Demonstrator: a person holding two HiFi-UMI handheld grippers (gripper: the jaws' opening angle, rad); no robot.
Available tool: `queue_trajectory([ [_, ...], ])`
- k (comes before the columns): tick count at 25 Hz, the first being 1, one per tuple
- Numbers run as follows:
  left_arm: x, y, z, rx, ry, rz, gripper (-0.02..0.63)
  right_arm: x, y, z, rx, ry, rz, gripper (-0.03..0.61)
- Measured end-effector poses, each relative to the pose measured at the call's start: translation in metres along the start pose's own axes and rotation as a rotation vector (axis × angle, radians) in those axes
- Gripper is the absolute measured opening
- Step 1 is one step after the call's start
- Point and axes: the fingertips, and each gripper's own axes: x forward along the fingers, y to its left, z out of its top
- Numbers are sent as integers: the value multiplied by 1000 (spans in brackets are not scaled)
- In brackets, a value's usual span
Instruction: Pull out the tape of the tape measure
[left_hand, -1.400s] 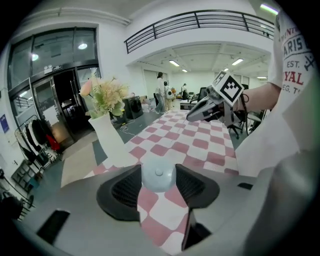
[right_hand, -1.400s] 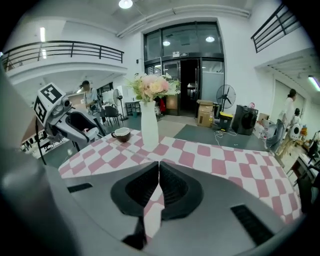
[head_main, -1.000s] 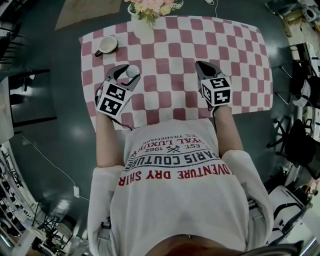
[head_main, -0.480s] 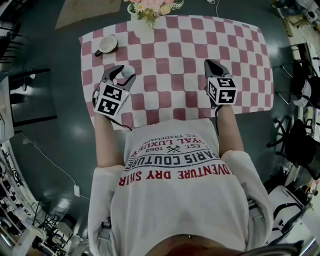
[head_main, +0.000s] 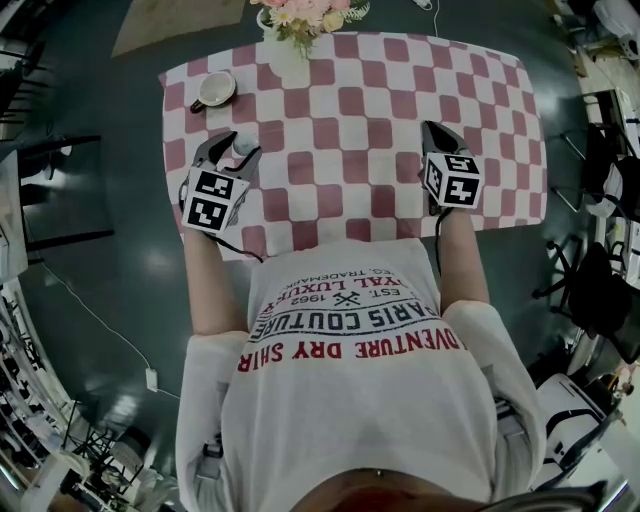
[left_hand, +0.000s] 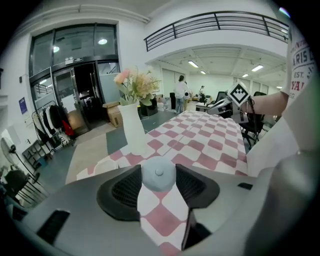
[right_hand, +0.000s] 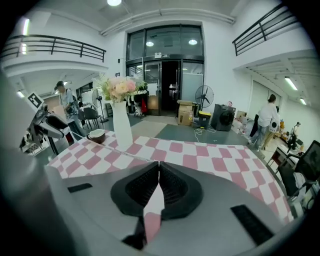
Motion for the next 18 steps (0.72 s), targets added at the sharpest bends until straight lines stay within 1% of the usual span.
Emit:
queue_trajectory([
  [2,-3,3,1,-12,-12,7,230,0,-1,1,4,-5,2,34],
  [5,-2,5,-1,-6,3,29,230,2,1,1,5,-8,5,34],
  [10,-2,4,0,-33,-26,12,230,1,-5,0,5,-6,-6,32],
  [12,-1,4,0,-35,-26,12,230,1,-9,-2,5,1,-21,32],
  [15,-2,13,-8,-41,5,51,230,-1,-22,-6,8,14,-68,32],
  [16,-4,17,-10,-51,5,58,230,-3,-27,-7,18,15,-75,32],
  [18,-10,20,-8,-92,-35,41,230,-5,-32,-8,46,10,-66,32],
])
